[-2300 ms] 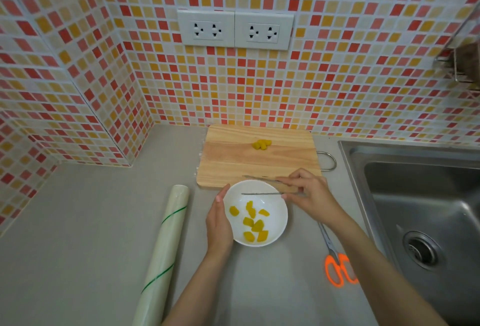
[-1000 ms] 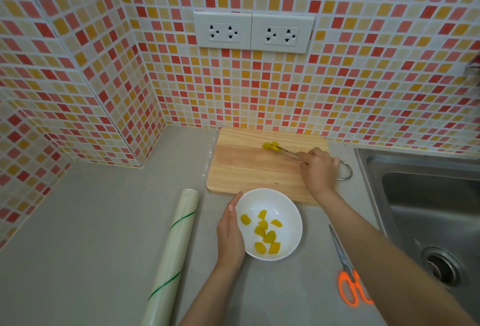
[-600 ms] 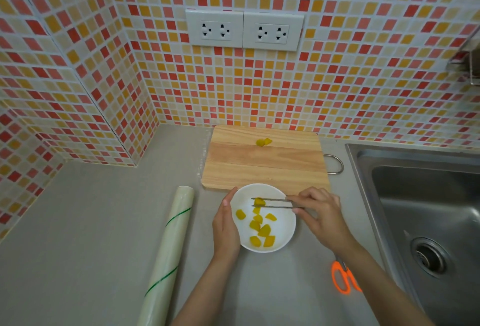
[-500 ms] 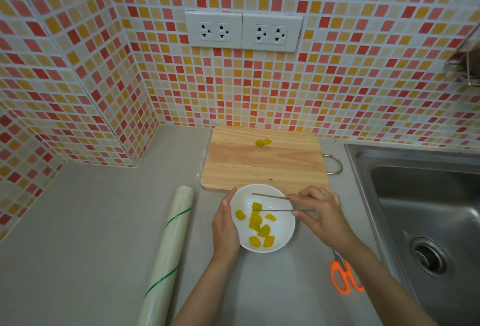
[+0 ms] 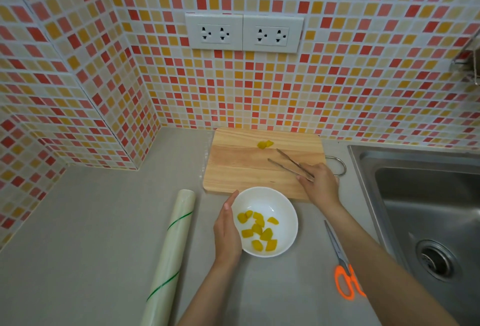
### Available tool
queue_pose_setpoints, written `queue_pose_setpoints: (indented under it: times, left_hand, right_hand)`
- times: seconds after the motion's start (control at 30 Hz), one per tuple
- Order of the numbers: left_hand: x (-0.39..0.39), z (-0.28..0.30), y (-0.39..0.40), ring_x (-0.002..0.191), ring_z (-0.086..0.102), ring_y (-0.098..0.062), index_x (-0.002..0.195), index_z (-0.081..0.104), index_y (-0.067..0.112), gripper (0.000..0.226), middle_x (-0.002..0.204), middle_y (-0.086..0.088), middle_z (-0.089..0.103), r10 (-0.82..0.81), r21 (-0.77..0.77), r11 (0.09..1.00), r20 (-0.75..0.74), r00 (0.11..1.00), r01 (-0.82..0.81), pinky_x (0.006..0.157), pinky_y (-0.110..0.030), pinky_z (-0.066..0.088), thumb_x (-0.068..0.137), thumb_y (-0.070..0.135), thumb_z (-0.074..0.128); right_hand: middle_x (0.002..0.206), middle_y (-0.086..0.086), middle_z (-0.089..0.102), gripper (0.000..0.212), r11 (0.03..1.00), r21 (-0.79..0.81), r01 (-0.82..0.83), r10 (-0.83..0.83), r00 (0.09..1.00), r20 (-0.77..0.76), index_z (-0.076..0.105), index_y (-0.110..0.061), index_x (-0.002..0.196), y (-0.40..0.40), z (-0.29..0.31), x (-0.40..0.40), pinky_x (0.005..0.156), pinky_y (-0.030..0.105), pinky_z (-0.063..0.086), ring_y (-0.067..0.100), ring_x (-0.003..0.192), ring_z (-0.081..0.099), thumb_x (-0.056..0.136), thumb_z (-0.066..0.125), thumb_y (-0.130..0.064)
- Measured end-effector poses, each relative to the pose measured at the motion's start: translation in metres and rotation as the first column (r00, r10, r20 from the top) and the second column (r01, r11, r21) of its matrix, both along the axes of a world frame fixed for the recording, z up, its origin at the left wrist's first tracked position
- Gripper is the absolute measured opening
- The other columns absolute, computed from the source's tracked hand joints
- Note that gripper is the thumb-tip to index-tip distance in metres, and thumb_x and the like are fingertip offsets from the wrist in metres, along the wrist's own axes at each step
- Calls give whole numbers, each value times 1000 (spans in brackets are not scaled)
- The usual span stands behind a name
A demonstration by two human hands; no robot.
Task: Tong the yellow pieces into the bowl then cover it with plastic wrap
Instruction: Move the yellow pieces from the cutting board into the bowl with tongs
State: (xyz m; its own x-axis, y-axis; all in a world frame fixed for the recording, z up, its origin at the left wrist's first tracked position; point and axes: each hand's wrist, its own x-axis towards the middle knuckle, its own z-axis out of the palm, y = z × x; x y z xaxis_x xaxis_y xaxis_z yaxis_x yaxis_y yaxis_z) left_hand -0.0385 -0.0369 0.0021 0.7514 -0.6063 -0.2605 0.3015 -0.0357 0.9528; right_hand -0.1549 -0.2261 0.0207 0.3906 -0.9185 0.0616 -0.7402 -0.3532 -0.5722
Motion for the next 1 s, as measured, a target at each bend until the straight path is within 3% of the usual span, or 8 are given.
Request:
queue_pose_setpoints:
  times: [0.2,0.33,0.53,0.63,0.77,0.87,1.0]
  left_hand:
    - [0,-1,0,98,63,4,114,64,31,38,113,13,65,13,5,1000,-8,1000,-12,71,-8,49,100,30,28]
    - [0,-1,1,99,63,3,116,63,29,39,114,12,66,7,2,1000,-11,1000,-7,72,-8,49,100,30,27]
    - [0,0,0,99,63,2,111,63,34,38,112,14,66,-7,4,1000,-12,1000,7,74,-11,51,100,31,27]
    - [0,0,0,100,63,1,113,63,31,38,113,13,66,-5,-4,1000,-6,1000,5,74,-11,50,100,29,27]
    - [-1,-2,-1,104,62,-3,114,63,30,39,116,10,66,2,-6,1000,-10,1000,-2,80,-15,52,100,29,27]
    - [0,-3,-1,108,61,-9,111,65,33,42,118,7,66,12,5,1000,-21,1000,-12,89,-26,50,100,31,24]
    - [0,-2,-1,108,61,-12,109,66,34,44,117,7,66,10,8,1000,-25,1000,-10,87,-25,50,100,32,23]
  right_hand:
    - [112,12,58,39,999,-7,39,-39,997,-72,60,-21,123,-21,-7,35,94,40,33,30,112,51,85,63,-22]
    - [113,13,56,41,999,-29,-13,12,1000,-28,57,-15,126,-33,-4,51,95,42,37,31,106,54,86,62,-19]
    - [107,13,57,33,994,-68,-86,81,993,-82,61,-18,121,-44,-7,62,90,39,35,31,100,55,88,58,-15]
    - [101,13,59,30,994,-82,-76,74,997,-30,66,-16,116,-42,-6,60,87,37,35,31,94,56,87,57,-11]
    - [93,15,62,29,990,-98,-101,111,989,101,68,-10,111,-21,6,46,86,41,46,30,87,59,83,63,-6]
    - [86,9,59,28,975,-66,-213,222,952,211,68,-7,110,8,16,22,79,32,47,24,80,59,82,66,-6]
    - [86,8,60,27,946,6,-323,310,912,269,69,-7,108,44,25,-20,78,9,44,17,81,60,81,68,-5]
